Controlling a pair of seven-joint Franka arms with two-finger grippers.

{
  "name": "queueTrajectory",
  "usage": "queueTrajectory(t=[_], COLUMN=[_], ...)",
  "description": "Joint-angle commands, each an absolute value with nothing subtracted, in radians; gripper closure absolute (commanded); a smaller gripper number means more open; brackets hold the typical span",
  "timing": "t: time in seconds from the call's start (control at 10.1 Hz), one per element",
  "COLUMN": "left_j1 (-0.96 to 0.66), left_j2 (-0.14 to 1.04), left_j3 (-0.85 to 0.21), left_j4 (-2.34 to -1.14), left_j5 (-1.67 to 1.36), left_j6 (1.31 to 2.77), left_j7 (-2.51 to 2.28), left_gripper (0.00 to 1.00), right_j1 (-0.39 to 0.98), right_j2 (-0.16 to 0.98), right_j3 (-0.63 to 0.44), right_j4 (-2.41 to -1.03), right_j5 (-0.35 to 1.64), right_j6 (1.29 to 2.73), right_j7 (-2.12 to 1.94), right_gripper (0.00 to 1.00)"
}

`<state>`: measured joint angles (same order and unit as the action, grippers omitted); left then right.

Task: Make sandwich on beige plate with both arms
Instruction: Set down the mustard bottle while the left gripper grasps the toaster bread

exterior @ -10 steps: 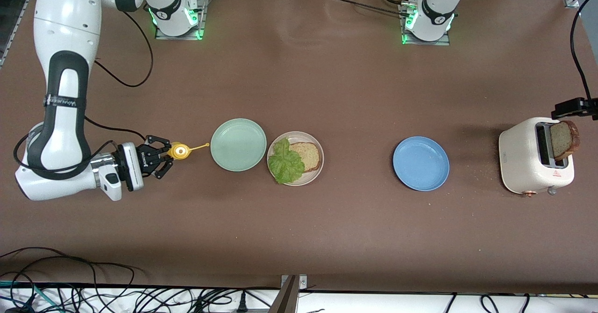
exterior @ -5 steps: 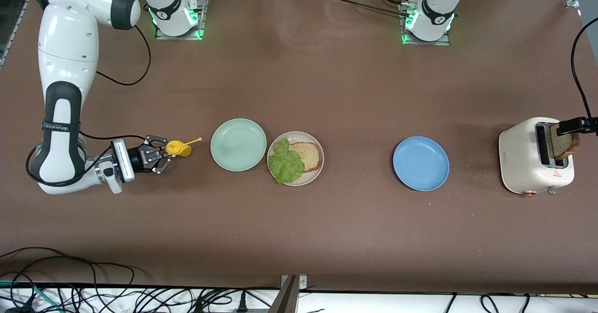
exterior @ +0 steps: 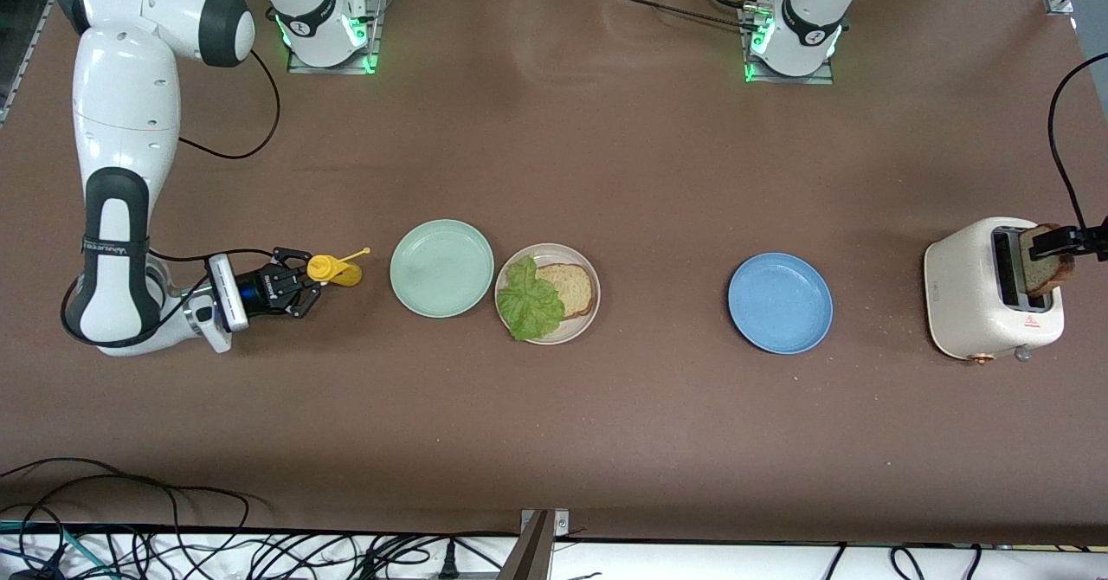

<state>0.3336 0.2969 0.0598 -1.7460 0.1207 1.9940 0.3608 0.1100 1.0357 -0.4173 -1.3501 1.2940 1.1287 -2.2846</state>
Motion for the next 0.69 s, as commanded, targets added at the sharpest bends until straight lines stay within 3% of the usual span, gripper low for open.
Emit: queueTrajectory(t=[0.0, 0.2, 0.3, 0.4, 0.5, 0.59], left_j1=[0.370, 0.377, 0.377, 0.379, 0.379, 0.377], left_j2=[0.275, 0.275, 0.273, 0.273, 0.275, 0.275], left_j3=[0.046, 0.048, 0.048, 0.048, 0.048, 0.048], left_j4=[-1.805, -1.830, -1.832, -1.832, -1.832, -1.832], left_j5=[0.152, 0.152, 0.152, 0.152, 0.152, 0.152], left_j6=[2.052, 2.080, 2.080, 2.080, 2.080, 2.079], left_j7=[0.419, 0.420, 0.420, 0.423, 0.426, 0.428], left_gripper=[0.01, 0.12, 0.32, 0.70, 0.97, 1.00], right_j1=[0.104, 0.103, 0.104, 0.106, 0.107, 0.106], right_j2=[1.054, 1.068, 1.077, 1.083, 1.083, 1.083], right_j3=[-0.403, -0.403, -0.403, -0.402, -0.402, -0.402], right_j4=[-1.344, -1.344, -1.344, -1.344, -1.344, -1.345], right_j5=[1.330, 1.325, 1.331, 1.333, 1.332, 1.328], right_j6=[1.123, 1.124, 1.126, 1.137, 1.147, 1.143], right_j7=[-2.319, -2.326, -2.326, -2.326, -2.327, -2.324], right_gripper=[1.00, 1.00, 1.00, 1.00, 1.00, 0.87])
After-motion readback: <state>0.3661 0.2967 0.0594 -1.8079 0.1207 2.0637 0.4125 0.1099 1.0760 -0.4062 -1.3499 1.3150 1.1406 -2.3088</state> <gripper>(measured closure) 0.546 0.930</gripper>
